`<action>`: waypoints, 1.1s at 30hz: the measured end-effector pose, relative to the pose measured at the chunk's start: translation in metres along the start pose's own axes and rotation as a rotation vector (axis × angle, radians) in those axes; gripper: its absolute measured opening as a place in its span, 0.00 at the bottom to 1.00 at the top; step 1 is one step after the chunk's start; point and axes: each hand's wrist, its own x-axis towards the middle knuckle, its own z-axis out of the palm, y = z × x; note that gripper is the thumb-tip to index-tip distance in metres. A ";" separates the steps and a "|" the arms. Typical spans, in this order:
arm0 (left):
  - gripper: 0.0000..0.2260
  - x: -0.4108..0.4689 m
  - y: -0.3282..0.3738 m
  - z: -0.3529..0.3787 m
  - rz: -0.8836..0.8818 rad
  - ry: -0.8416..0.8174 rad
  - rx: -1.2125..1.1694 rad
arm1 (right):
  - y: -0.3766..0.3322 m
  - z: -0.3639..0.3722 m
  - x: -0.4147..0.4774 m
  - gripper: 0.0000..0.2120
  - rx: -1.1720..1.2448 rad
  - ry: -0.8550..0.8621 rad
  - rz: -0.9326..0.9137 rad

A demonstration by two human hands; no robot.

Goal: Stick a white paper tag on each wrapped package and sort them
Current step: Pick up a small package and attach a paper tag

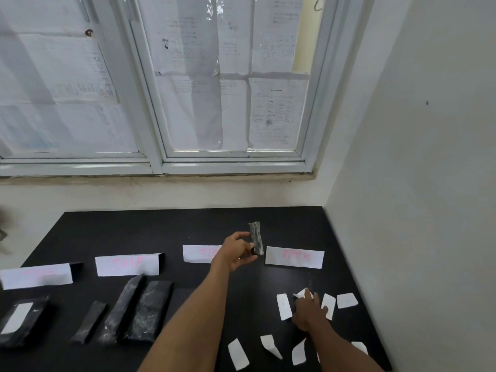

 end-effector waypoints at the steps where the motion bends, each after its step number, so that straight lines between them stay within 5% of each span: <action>1: 0.17 0.003 -0.001 0.003 -0.003 -0.001 0.002 | 0.002 0.000 0.003 0.23 -0.002 0.005 0.000; 10: 0.21 0.011 0.004 0.017 0.005 -0.002 -0.025 | 0.005 -0.021 -0.003 0.19 -0.051 0.178 -0.037; 14: 0.24 0.002 0.021 0.021 0.043 -0.007 -0.067 | -0.015 -0.070 -0.004 0.18 0.042 0.503 -0.106; 19: 0.28 -0.020 0.052 0.008 0.130 -0.056 -0.104 | -0.074 -0.148 -0.020 0.08 0.072 1.036 -0.583; 22: 0.29 -0.036 0.070 -0.009 0.177 -0.093 -0.103 | -0.114 -0.180 -0.046 0.18 0.054 1.219 -0.765; 33: 0.20 -0.093 0.108 -0.073 0.296 -0.169 -0.218 | -0.195 -0.197 -0.081 0.14 -0.083 1.239 -0.948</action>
